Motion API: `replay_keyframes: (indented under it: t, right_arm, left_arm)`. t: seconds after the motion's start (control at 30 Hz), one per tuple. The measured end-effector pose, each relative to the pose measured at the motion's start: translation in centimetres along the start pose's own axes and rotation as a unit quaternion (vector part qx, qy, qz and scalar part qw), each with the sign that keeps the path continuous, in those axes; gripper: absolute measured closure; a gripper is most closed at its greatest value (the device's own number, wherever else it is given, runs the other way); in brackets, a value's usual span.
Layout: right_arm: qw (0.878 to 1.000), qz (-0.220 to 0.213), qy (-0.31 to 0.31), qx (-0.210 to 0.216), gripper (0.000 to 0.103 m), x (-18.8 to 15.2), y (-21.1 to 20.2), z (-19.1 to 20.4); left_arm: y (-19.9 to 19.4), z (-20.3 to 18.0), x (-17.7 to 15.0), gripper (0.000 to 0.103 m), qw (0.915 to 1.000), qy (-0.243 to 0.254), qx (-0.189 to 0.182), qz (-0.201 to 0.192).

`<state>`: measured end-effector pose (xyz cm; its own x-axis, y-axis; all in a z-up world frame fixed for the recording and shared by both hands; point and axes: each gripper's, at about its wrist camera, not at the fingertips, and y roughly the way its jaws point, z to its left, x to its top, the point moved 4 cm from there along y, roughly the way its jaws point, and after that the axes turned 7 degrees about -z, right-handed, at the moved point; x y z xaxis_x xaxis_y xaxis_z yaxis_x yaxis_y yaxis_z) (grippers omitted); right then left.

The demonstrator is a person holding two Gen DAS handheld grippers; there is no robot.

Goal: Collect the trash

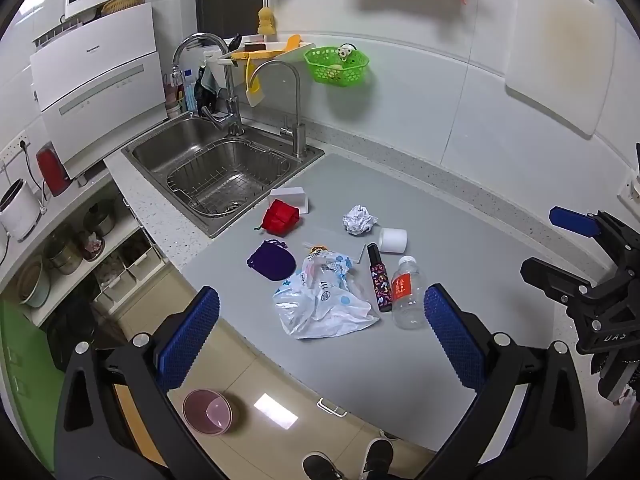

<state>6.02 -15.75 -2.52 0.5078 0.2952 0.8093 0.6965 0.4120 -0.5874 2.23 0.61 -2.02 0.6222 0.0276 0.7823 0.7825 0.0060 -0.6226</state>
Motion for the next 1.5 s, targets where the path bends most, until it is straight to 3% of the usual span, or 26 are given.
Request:
replay_keyframes:
  t: [1.5]
  right_arm:
    - [1.0, -0.005, 0.005, -0.002, 0.005, -0.1, -0.8, -0.4]
  left_arm:
    - [-0.4, -0.7, 0.7, 0.003, 1.0, 0.006, 0.002, -0.001]
